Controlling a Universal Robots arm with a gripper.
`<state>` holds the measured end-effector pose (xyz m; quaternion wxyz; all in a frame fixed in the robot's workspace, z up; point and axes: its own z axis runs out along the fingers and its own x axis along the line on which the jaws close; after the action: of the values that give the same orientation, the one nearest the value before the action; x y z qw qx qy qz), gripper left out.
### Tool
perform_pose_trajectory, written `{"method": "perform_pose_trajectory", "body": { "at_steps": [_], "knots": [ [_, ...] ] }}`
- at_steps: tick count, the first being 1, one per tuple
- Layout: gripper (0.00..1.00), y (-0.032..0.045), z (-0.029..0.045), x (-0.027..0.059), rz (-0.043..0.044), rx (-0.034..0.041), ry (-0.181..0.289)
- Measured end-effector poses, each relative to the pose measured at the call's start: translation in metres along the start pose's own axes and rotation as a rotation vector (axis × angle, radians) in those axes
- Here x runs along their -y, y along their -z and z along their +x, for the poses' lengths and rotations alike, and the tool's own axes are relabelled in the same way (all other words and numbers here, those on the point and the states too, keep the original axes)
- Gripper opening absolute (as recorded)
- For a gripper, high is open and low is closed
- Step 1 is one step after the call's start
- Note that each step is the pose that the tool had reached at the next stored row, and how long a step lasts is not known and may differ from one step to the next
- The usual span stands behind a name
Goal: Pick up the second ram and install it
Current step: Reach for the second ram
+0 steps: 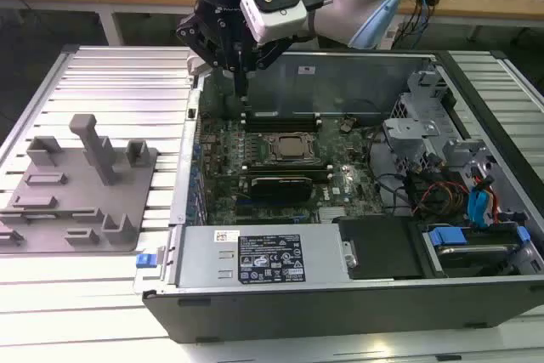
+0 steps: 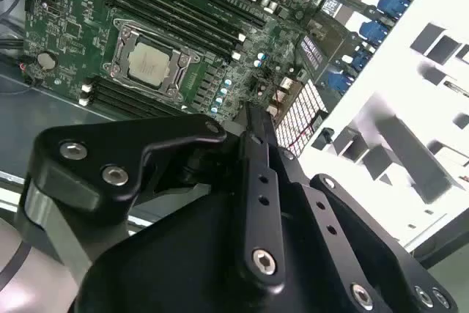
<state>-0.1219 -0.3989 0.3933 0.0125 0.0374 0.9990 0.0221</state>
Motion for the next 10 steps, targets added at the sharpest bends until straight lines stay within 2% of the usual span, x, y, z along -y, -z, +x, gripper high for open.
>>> {"method": "perform_pose_trajectory", "body": {
  "at_steps": [6, 10],
  "knots": [
    [0.08, 0.0000, 0.0012, 0.0001, -0.0001, 0.0001, 0.000],
    [0.08, 0.0003, 0.0111, 0.0008, 0.0000, 0.0000, 0.000]
  ]
}}
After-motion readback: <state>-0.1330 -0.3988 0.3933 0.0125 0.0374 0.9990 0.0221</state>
